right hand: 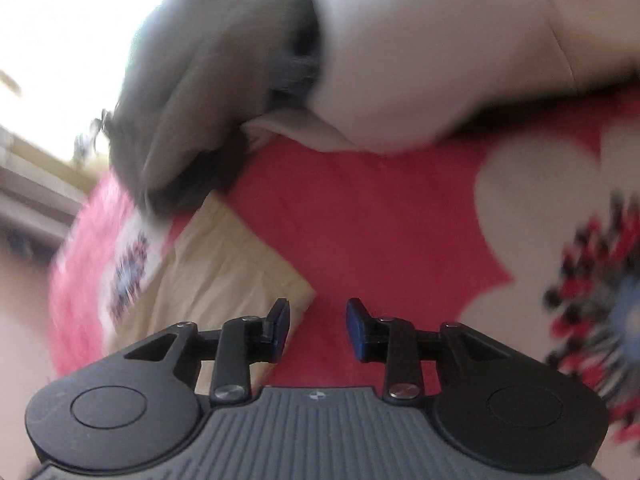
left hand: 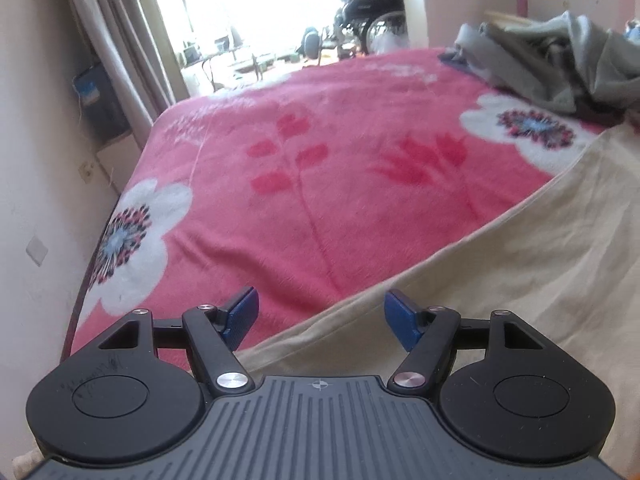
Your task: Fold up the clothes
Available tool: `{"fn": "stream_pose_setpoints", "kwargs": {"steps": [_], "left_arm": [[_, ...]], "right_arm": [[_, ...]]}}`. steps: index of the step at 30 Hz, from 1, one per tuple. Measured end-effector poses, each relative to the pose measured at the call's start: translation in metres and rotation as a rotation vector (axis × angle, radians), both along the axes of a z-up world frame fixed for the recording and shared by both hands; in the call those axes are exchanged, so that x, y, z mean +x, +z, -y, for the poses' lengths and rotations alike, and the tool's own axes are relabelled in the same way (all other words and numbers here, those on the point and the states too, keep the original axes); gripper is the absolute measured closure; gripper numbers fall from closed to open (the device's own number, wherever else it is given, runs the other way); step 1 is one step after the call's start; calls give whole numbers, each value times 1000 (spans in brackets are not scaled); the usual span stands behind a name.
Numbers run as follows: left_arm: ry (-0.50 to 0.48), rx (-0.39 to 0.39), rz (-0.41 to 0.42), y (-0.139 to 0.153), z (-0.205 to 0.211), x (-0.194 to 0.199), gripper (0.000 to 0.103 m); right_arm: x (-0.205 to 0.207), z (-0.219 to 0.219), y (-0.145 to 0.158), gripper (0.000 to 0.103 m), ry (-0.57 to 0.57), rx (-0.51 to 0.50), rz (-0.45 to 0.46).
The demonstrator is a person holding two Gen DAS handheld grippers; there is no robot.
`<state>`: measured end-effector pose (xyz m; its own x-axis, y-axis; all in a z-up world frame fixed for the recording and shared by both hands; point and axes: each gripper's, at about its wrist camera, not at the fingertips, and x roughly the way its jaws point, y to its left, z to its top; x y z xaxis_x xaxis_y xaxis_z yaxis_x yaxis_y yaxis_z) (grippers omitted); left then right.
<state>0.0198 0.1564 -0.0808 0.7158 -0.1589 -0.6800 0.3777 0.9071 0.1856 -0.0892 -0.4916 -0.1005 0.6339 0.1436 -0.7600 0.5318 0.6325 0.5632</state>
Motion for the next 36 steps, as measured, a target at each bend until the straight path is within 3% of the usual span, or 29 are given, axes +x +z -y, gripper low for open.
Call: {"fn": "stream_pose_setpoints", "kwargs": {"steps": [2,4,6,12,15,24,33,36], "left_arm": [[-17,-13,0,3,5,-4,33],[-35,-21,-1,4,10,-10,33],[-54,-15,-1,4,14,-16,33],[-51,-12,-28,-4,17,-21,33],[-41,-8,-39,-9,17,-19,33],[-21,4,-65,-16,13,-18,33],[-28,7,-77,-19,18,-17,33],[-34,10,-78,-20,19,-18,33]], "right_arm": [[-1,7,-13,73,-69,90,49],[-1,9,-13,90,-89,123,94],[3,0,-2,97,-53,51,107],[16,-25,32,98,50,-182,152],[24,-27,32,99,66,-233,142],[-1,-3,10,98,-11,-50,114],[-2,6,7,94,-26,189,278],[0,2,0,92,-11,244,274]]}}
